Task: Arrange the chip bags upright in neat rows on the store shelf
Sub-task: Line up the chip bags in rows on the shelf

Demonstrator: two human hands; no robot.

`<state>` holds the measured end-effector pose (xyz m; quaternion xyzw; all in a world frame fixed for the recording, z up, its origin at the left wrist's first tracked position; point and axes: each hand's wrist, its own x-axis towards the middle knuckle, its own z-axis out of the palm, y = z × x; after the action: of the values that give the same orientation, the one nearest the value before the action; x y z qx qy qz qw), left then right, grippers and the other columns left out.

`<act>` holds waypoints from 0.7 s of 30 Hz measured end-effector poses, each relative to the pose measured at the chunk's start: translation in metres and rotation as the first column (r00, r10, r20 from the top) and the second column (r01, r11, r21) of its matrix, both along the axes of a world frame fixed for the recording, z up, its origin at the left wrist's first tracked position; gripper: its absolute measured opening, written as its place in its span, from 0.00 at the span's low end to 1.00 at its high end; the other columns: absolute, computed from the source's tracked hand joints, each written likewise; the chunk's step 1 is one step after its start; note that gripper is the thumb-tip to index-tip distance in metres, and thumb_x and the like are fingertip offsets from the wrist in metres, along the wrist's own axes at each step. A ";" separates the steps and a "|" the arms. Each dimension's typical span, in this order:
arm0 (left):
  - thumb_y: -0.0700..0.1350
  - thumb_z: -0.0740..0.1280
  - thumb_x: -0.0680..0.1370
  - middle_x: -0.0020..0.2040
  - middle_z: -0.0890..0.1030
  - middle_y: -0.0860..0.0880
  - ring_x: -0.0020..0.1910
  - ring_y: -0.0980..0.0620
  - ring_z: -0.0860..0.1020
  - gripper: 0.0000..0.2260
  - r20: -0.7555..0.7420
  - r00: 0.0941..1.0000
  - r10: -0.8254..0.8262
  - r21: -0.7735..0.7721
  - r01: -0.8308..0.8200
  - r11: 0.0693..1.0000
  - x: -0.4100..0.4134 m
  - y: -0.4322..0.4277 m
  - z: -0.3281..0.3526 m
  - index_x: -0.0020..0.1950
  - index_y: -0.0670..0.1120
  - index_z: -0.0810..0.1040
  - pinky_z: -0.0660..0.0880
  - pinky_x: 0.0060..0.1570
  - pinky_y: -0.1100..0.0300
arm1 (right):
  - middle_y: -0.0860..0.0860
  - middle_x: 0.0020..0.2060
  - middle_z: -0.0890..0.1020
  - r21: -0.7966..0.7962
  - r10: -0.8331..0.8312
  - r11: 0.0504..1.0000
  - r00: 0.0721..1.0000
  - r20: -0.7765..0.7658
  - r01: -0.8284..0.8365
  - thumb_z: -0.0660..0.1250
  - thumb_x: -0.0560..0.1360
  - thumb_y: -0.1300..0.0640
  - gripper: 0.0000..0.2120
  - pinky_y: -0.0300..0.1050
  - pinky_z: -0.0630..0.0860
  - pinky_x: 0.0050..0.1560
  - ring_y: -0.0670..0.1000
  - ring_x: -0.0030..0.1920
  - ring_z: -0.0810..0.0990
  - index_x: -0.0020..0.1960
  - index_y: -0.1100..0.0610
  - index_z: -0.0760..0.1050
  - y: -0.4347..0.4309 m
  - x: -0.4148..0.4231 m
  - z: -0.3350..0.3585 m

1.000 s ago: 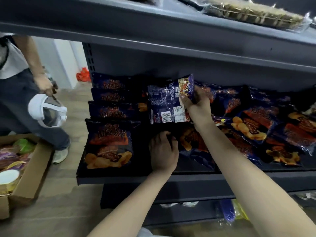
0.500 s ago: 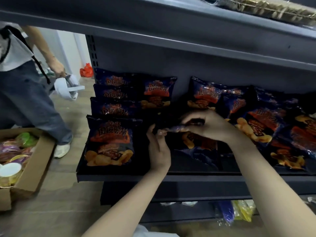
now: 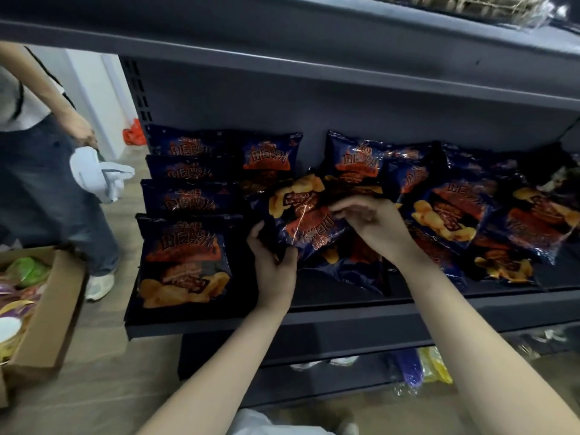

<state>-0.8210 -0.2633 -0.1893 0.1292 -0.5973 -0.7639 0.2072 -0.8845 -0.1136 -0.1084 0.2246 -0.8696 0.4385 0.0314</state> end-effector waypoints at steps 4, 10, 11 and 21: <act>0.28 0.62 0.74 0.55 0.70 0.58 0.51 0.73 0.72 0.28 0.017 1.000 0.025 -0.015 -0.025 1.000 -0.002 0.000 -0.002 0.71 0.43 0.57 0.67 0.50 0.79 | 0.47 0.53 0.80 0.006 -0.166 0.986 0.980 0.112 0.166 0.62 0.77 0.63 0.14 0.47 0.74 0.62 0.48 0.56 0.78 0.59 0.51 0.76 -0.004 -0.016 0.007; 0.29 0.63 0.74 0.53 0.71 0.56 0.54 0.58 0.73 0.29 0.056 0.998 0.040 -0.036 -0.038 0.999 -0.002 -0.002 0.000 0.72 0.44 0.56 0.67 0.49 0.79 | 0.48 0.59 0.76 0.228 -0.015 0.973 0.981 0.194 -0.031 0.71 0.72 0.54 0.29 0.43 0.69 0.64 0.47 0.61 0.74 0.70 0.52 0.66 -0.017 -0.011 0.008; 0.29 0.63 0.74 0.55 0.72 0.54 0.55 0.57 0.73 0.29 0.056 0.998 0.021 -0.033 -0.019 0.999 -0.001 -0.002 0.000 0.72 0.44 0.56 0.68 0.51 0.77 | 0.48 0.57 0.76 0.189 -0.025 0.982 0.983 0.183 -0.010 0.71 0.72 0.56 0.28 0.42 0.69 0.62 0.47 0.60 0.74 0.70 0.52 0.67 -0.018 -0.010 0.010; 0.59 0.59 0.73 0.67 0.69 0.48 0.63 0.55 0.72 0.28 0.014 1.000 -0.001 0.037 0.000 0.999 -0.001 -0.003 0.002 0.70 0.49 0.59 0.70 0.56 0.72 | 0.47 0.54 0.79 0.129 0.002 0.992 0.997 0.082 -0.013 0.69 0.73 0.61 0.17 0.21 0.67 0.46 0.38 0.56 0.74 0.57 0.45 0.75 0.006 -0.021 0.085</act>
<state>-0.8224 -0.2664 -0.1869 0.1383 -0.5846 -0.7740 0.2003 -0.9057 -0.1076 -0.0235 0.2115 -0.8959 0.3902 -0.0204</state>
